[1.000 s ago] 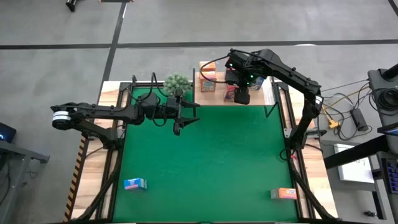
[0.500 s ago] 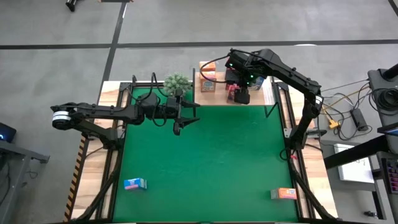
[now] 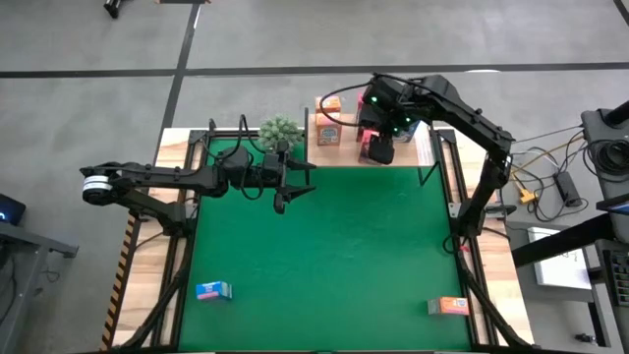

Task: Stack cereal on shelf
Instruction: Put the red cereal box on the shelf aligned with the other red cereal box

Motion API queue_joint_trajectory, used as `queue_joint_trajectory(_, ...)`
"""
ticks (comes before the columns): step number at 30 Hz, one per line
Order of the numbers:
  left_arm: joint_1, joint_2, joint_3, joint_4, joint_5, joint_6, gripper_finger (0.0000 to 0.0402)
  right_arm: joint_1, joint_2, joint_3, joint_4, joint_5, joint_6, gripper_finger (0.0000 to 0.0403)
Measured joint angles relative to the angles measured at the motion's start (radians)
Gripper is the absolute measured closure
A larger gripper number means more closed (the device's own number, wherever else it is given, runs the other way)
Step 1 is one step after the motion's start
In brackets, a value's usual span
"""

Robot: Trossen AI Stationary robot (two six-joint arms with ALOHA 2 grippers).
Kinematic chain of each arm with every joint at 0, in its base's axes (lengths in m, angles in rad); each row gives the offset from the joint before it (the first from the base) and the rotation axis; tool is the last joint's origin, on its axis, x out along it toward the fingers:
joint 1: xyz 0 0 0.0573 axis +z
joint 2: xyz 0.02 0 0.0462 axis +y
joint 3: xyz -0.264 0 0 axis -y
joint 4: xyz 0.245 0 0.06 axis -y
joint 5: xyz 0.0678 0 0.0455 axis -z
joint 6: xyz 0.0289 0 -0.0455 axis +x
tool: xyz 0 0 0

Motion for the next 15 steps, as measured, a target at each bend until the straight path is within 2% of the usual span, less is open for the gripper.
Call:
queue_joint_trajectory(6,0.000,0.000,0.000,0.000,0.000,0.000,0.0146,0.051,-0.043,-0.053,-0.001,-0.141,0.099,0.0270)
queue_joint_trajectory(15,0.000,0.000,0.000,-0.012,0.000,0.000,0.0146,0.070,-0.149,-0.309,0.011,-0.116,0.141,0.0371)
